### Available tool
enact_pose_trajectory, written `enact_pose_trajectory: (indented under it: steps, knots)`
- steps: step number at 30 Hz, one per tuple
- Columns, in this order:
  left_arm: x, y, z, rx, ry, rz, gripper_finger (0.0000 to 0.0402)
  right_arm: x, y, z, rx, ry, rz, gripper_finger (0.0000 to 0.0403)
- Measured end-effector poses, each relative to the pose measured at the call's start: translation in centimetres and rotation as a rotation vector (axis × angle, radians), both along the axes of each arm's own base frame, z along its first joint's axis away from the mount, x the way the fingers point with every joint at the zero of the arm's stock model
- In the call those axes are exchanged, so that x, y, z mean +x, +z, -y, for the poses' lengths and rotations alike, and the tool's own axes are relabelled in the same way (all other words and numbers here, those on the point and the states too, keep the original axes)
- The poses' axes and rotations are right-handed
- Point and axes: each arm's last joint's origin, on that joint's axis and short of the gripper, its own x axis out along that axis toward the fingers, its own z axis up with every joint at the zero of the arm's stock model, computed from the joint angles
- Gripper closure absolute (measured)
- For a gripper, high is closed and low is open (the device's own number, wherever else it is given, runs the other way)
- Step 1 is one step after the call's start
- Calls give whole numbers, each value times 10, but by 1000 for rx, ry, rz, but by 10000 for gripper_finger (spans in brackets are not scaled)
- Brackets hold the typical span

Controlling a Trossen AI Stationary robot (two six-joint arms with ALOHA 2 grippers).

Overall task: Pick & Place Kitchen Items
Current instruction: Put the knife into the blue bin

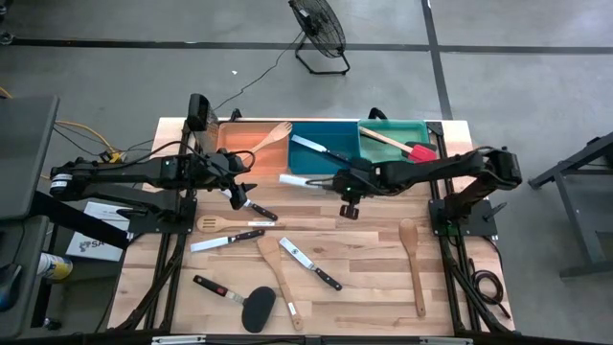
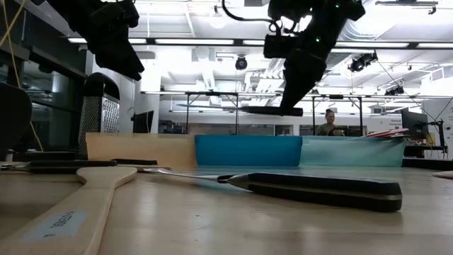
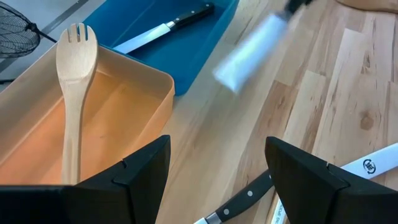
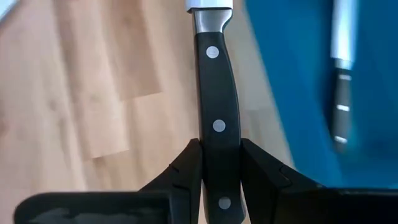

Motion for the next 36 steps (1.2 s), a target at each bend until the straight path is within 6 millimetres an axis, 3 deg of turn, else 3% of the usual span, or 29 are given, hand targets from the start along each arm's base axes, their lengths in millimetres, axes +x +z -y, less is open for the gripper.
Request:
enact_pose_trajectory:
  steps: [5,26,36]
  knots:
    - [0,0,0,0,0,0,144,-8,11,13,-44,-64,16,329]
    - [0,0,0,-2,2,1,144,-21,14,86,-136,-189,18,329]
    - [0,0,0,-3,3,2,144,-28,6,109,-103,-217,82,329]
